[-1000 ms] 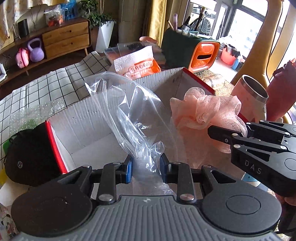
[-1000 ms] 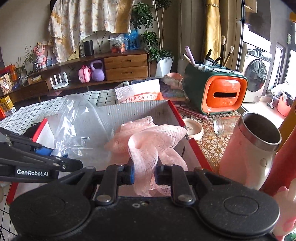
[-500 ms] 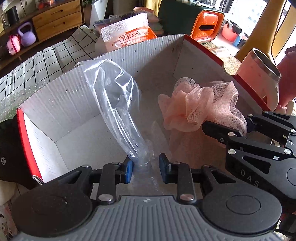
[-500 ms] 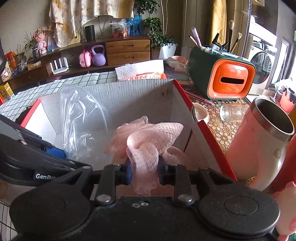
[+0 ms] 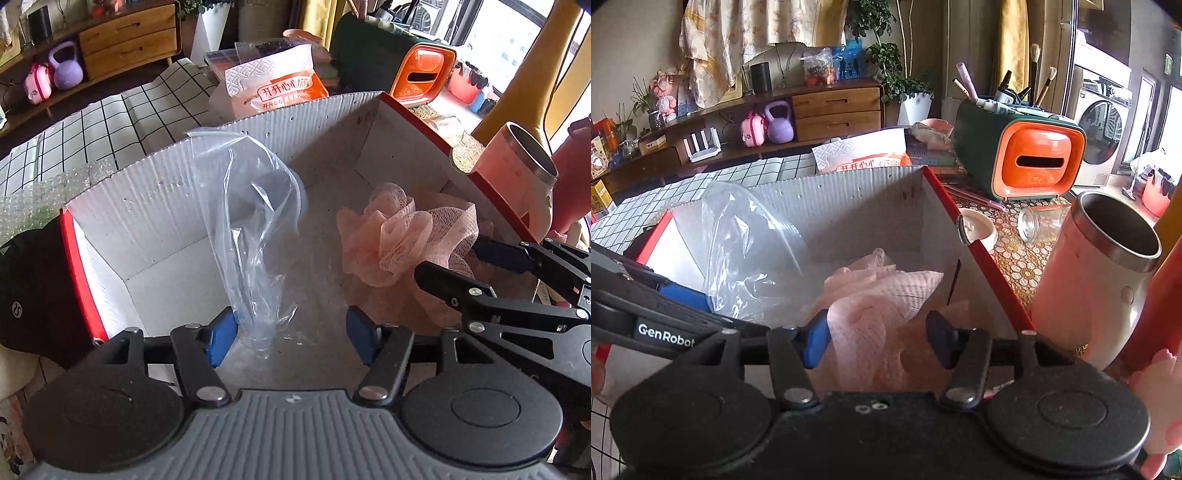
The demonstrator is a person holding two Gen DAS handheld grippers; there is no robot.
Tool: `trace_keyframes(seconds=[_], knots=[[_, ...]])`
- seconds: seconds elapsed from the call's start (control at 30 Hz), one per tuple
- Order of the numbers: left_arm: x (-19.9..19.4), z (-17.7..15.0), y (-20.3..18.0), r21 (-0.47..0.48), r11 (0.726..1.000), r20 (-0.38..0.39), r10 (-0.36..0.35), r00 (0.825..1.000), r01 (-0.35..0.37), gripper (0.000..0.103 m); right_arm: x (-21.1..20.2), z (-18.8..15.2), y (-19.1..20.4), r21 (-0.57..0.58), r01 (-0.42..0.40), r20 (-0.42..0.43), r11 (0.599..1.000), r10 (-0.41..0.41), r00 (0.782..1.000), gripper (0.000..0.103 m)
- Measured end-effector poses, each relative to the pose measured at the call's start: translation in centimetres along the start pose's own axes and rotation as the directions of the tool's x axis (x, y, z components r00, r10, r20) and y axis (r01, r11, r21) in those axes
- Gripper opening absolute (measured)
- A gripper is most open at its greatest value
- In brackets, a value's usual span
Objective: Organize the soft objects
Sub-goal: 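Open the left tool releasing the bag while the right tool releases the puff into the box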
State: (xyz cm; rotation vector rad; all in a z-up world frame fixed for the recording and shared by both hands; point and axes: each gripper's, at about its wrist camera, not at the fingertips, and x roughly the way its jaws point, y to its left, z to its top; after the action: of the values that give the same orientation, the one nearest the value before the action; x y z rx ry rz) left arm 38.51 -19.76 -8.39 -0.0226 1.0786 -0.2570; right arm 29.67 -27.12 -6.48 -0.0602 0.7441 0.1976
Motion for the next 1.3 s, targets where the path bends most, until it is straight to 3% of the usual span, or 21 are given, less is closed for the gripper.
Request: trace_keyframes(seconds=[0.53,0.93,1.03,1.3], knots=[[-5.5,-1.8,0.4,0.016,1.0,0.136,0.019,0.991,-0.021,0.065,-4.2,0.1,1.4,0.015,-0.016,0.031,1.0,0.015,0.999,0.074],[-11.1,-4.9,1.0,0.038,0.999,0.22,-0.002,0.976,-0.007,0.066,-8.8,-0.5,4.0,0.011,-0.036,0.09,0.999,0.035,0.995,0.086],[-12.7,-5.9,1.4,0.047,0.999,0.242,-0.004,0.97,-0.007,0.076,-9.9,-0.7,4.8,0.011,-0.043,0.108,0.999,0.041,0.993,0.09],[-16.6,-9.2,2.6,0.053,0.998,0.298,0.0,0.955,-0.016,0.077,-12.7,-1.5,7.9,-0.006,-0.075,0.148,0.997,0.075,0.986,0.096]])
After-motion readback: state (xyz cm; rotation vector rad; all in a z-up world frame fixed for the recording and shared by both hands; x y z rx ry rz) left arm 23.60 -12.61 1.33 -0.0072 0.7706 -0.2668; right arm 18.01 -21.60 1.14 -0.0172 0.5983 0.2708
